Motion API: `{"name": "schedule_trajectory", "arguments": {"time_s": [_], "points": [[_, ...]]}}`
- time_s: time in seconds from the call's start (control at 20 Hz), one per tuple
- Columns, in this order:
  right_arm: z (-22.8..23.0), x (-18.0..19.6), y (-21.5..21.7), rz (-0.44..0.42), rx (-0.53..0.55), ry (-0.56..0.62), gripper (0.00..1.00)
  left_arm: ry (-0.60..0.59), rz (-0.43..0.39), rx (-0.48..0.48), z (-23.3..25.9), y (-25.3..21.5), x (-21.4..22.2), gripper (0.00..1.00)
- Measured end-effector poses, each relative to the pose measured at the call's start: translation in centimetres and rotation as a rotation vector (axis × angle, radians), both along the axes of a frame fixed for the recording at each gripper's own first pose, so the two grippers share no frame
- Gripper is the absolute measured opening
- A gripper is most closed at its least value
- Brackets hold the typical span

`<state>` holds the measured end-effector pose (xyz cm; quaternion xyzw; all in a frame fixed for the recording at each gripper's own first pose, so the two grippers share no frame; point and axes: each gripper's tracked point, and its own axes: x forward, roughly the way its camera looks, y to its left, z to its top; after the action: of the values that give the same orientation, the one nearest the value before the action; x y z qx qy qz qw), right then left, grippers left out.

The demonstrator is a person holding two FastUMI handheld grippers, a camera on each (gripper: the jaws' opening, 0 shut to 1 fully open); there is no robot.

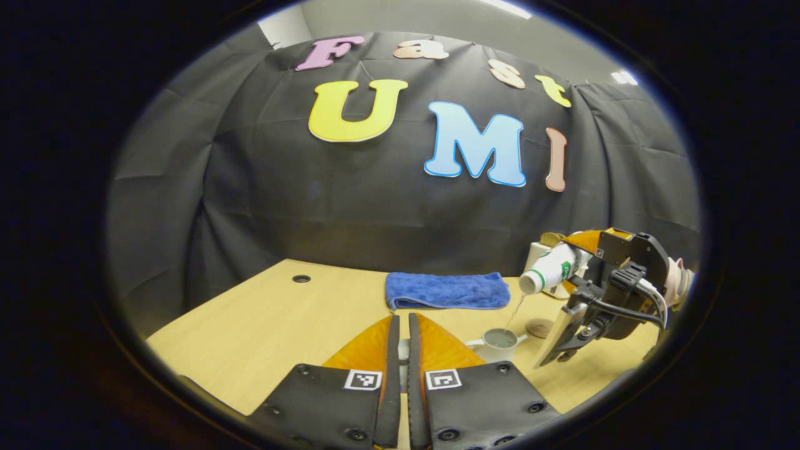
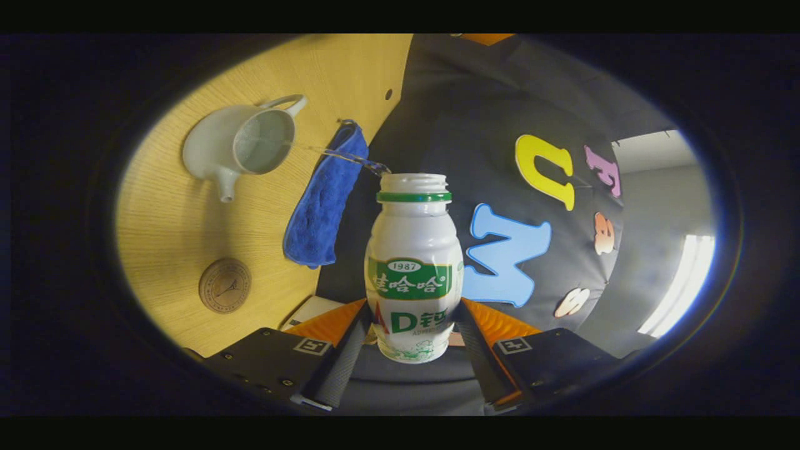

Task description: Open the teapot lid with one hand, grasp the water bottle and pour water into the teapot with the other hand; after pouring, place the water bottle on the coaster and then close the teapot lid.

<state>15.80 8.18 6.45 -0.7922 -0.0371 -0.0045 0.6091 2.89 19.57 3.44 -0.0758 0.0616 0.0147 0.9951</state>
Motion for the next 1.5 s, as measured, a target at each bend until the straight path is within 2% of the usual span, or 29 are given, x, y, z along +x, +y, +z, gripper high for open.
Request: {"name": "schedule_trajectory", "arguments": {"time_s": [0.1,0.85,0.9,1.2,1.25,1.3,1.5], "points": [[0.0,0.0,0.1,0.003,-0.006,0.000,0.80,0.001,0.001,0.000,0.0,0.0,0.0,0.11],[0.3,0.0,0.6,0.019,-0.047,0.002,0.80,0.010,0.001,-0.003,-0.3,0.1,0.1,0.11],[0.4,0.0,0.7,0.021,-0.052,0.000,0.81,0.011,0.001,-0.003,-0.5,0.1,0.1,0.15],[0.5,-0.1,1.2,0.036,-0.073,-0.006,0.80,0.017,-0.001,-0.005,-0.6,0.1,0.2,0.15],[0.6,0.0,1.3,0.040,-0.078,-0.009,0.80,0.017,-0.001,-0.005,-0.5,0.1,0.1,0.12],[0.6,-0.1,1.4,0.043,-0.084,-0.012,0.81,0.017,0.000,-0.004,-0.5,0.1,0.1,0.15],[0.9,0.0,2.1,0.057,-0.099,-0.021,0.80,0.020,0.001,-0.003,-0.6,0.2,0.1,0.15]]}}
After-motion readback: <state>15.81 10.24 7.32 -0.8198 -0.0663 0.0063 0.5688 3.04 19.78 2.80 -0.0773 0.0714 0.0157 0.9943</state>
